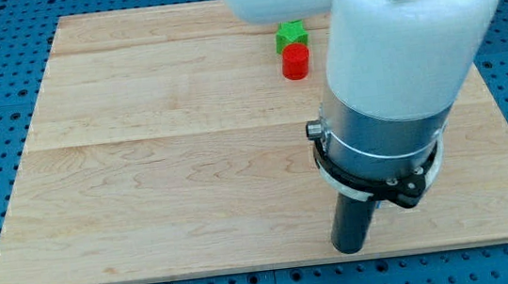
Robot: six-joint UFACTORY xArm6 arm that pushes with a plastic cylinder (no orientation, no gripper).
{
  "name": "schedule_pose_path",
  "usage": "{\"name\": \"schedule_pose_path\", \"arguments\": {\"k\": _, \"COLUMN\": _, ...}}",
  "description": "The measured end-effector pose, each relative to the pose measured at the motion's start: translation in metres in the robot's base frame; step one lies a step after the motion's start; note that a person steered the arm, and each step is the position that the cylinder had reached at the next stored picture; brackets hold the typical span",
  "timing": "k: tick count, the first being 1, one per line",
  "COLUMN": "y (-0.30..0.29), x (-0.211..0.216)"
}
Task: Place the blue triangle below the blue cube
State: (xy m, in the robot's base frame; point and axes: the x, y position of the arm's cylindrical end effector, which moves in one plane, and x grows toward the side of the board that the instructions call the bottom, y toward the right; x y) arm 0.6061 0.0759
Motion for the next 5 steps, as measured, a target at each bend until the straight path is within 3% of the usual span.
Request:
{"name": "schedule_pose_path", "arguments": {"k": 2, "y": 0.029, "x": -0.036}}
{"name": "schedule_pose_path", "arguments": {"k": 5, "y": 0.067, "x": -0.039}}
